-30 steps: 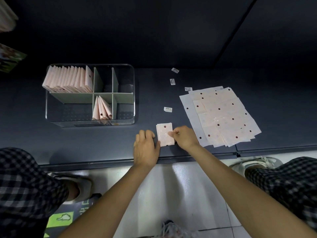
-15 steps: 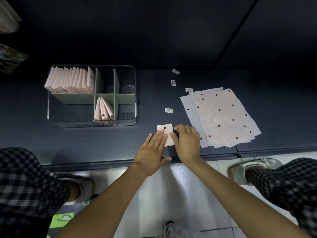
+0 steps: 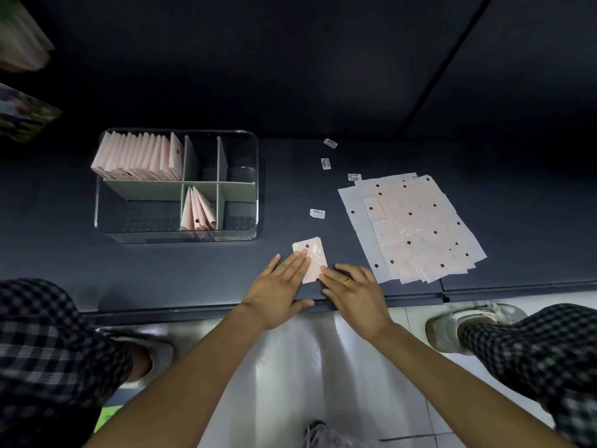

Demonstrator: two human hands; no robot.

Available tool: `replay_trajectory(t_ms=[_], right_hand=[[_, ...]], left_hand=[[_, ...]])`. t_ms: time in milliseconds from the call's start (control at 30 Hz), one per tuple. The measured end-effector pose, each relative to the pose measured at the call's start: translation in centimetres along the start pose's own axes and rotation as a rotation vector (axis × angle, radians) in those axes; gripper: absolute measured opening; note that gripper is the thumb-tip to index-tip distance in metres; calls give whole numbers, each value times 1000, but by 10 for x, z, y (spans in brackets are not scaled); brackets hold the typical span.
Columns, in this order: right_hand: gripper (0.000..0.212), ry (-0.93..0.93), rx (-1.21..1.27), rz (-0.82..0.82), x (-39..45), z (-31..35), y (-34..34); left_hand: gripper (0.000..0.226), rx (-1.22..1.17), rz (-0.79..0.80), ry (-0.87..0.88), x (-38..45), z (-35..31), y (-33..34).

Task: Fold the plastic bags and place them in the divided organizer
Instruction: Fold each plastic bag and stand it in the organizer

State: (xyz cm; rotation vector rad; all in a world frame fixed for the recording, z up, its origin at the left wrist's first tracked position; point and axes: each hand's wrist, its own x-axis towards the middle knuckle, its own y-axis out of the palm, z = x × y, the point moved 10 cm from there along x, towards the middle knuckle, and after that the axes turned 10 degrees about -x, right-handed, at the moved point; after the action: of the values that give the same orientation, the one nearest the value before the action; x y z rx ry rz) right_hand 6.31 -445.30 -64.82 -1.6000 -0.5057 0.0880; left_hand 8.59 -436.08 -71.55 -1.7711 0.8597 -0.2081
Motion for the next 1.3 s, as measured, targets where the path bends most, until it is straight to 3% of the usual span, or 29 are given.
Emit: replay_trajectory(t_ms=[300,467,567,633,733,867,1100,1200,1300], right_hand=[[14,-176,-54,-30,41,12,-9],[6,296,572,189,60,-35,-4],[13,493,854,179,75,-50,-11],[7,570,807,96,84,-57,-22],[10,680,721,16,87,-48,-34],[34,597,814,263,100,19,-18],[29,659,863,249,131,39,-15],[30,612,775,205,150,40,-24],[26,528,691,166,171,49,-32]], left_hand=[[66,-213,-114,-1,5,3,-20],[19,-597,-530,-197,-12,36,-73],[6,-945,-537,-296,-11,50,-79],[7,-1041,-579,-336,-14,53,-87],[13,-871,-771,-371,-34,58,-115],[19,-511,-891,-264,-53,39,-146],[17,-623,-790,-156,-66,76,-150],[18,-439,-871,-316,-78,104,-157],[22,-242,-782,-511,-80,131,-151]])
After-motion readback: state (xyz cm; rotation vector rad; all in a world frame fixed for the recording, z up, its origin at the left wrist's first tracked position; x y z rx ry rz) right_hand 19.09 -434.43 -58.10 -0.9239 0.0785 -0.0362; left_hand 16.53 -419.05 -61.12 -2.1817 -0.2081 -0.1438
